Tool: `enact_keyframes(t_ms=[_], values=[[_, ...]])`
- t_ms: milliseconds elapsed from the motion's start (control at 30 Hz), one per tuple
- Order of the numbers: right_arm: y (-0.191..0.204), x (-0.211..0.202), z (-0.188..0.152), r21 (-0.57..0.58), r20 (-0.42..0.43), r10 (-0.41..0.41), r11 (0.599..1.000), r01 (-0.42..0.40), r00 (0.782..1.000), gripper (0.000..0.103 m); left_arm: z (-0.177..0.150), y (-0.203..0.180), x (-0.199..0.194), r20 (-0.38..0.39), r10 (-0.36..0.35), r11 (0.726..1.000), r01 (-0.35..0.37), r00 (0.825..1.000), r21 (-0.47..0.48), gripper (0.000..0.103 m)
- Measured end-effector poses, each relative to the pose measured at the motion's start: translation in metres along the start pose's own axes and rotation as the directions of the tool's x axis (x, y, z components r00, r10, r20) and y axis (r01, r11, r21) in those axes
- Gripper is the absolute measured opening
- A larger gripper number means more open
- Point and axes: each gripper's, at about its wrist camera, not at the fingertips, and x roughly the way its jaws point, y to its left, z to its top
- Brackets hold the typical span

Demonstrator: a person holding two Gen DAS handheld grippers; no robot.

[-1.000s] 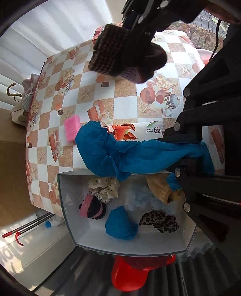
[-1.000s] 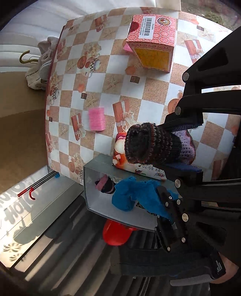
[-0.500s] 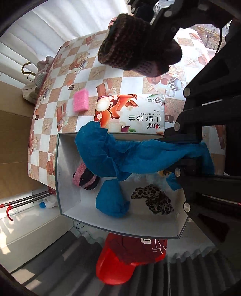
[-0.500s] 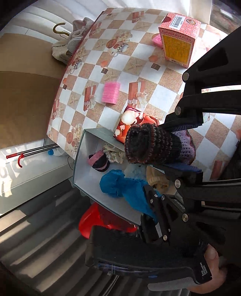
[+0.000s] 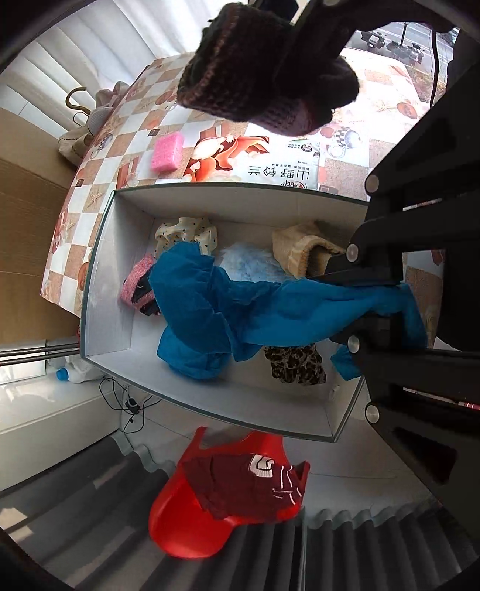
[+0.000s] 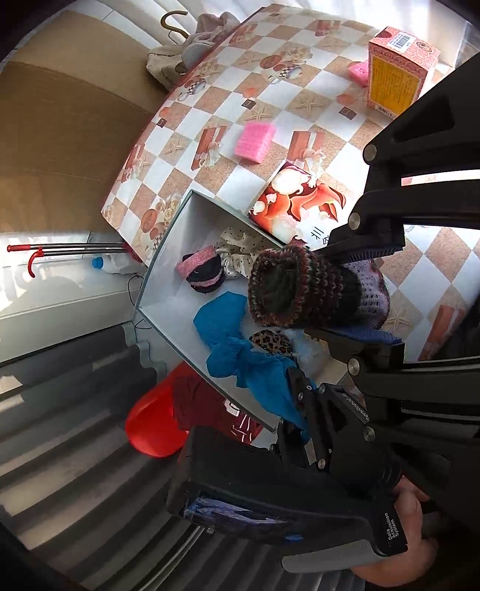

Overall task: Organize soft objects
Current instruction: 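Carry the blue glove and dark knit hat with both grippers over the box, then lower the blue glove into the box with the left gripper while the right holds the knit hat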

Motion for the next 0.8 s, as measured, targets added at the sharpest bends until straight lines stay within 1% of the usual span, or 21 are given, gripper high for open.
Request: enact_keyframes(t_ms=[267, 500, 800], values=[[0.013, 0.017, 0.019, -0.014, -0.019, 0.013, 1.000, -0.013, 1.000, 0.031, 0.002, 0.022, 0.010, -0.022, 0.000, 1.000, -0.001, 1.000, -0.031, 0.010], [0.014, 0.035, 0.030, -0.005, -0.051, 0.011, 1.000, -0.011, 0.999, 0.031, 0.010, 0.030, 0.020, -0.042, -0.004, 1.000, 0.003, 0.999, -0.021, 0.010], [0.009, 0.044, 0.033, 0.028, -0.072, 0.008, 1.000, -0.006, 0.997, 0.031, 0.019, 0.031, 0.029, -0.059, -0.016, 1.000, 0.017, 0.998, 0.004, 0.010]])
